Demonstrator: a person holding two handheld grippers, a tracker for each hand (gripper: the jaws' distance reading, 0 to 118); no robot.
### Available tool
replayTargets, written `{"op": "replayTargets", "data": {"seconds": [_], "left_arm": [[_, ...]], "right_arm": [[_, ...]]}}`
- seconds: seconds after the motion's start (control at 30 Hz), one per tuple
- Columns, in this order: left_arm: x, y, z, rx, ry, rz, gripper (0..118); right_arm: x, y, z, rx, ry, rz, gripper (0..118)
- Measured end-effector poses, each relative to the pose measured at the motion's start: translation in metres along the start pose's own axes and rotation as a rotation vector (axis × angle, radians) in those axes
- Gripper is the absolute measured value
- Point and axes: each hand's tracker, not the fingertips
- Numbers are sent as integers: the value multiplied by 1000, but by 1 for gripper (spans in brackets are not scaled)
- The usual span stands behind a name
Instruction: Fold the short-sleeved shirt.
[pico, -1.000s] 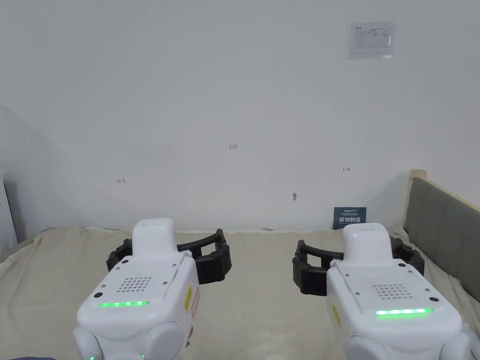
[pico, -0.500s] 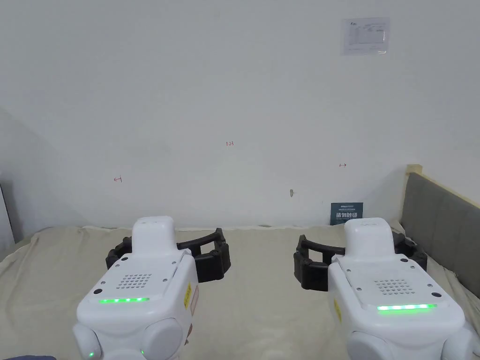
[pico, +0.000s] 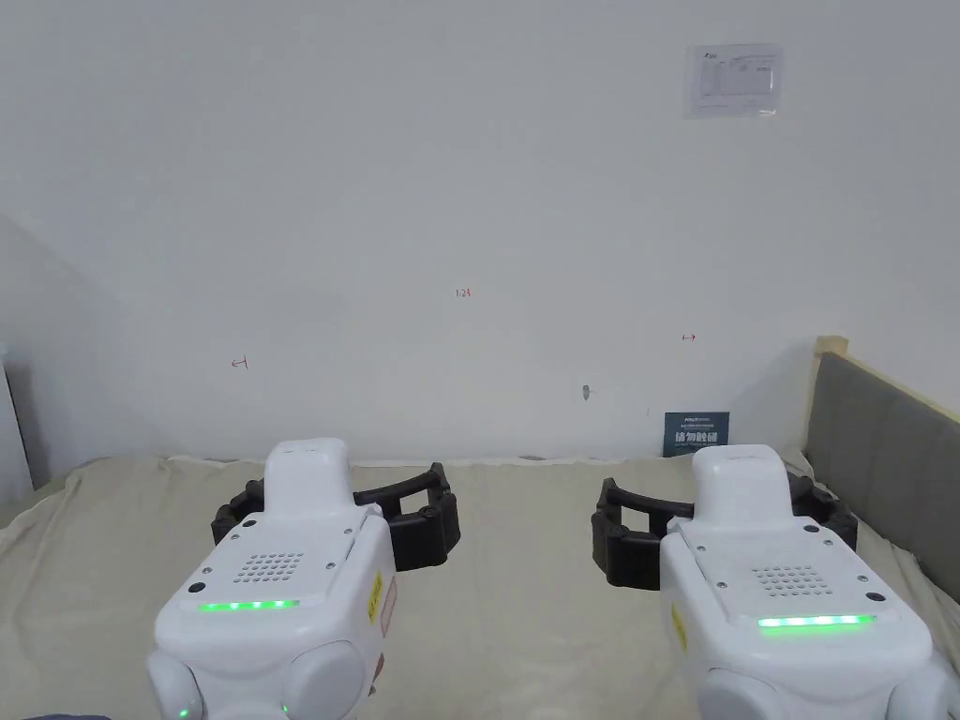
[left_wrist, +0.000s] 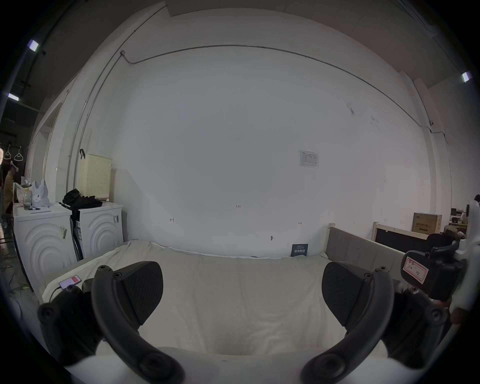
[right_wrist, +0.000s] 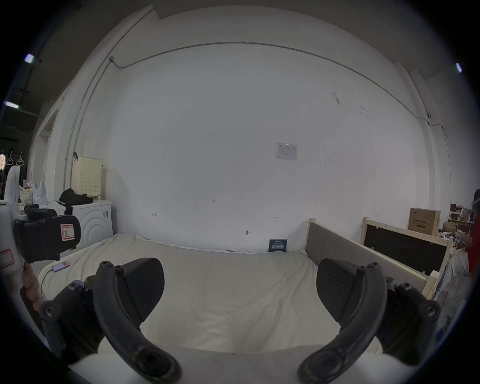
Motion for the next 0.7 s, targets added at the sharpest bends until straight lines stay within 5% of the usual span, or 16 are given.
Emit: {"op": "replayTargets", "data": {"seconds": [0.2, 0.33, 0.4, 0.57, 0.7], "left_arm": [[4, 0, 1, -5, 1, -12, 118], [2, -2, -3, -15, 8, -23, 118], [1, -2, -1, -13, 8, -27, 118], [-2, 2, -1, -5, 7, -15, 118], [-4, 3, -1, 3, 13, -15, 118]], "right_arm": [[3, -4, -8, -37, 24, -81, 118], [21, -5, -12, -33, 275, -404, 118], [23, 1, -19, -86, 270, -527, 118], [15, 21, -11, -59, 105, -493, 118], [12, 28, 5, 29, 206, -386, 118]]}}
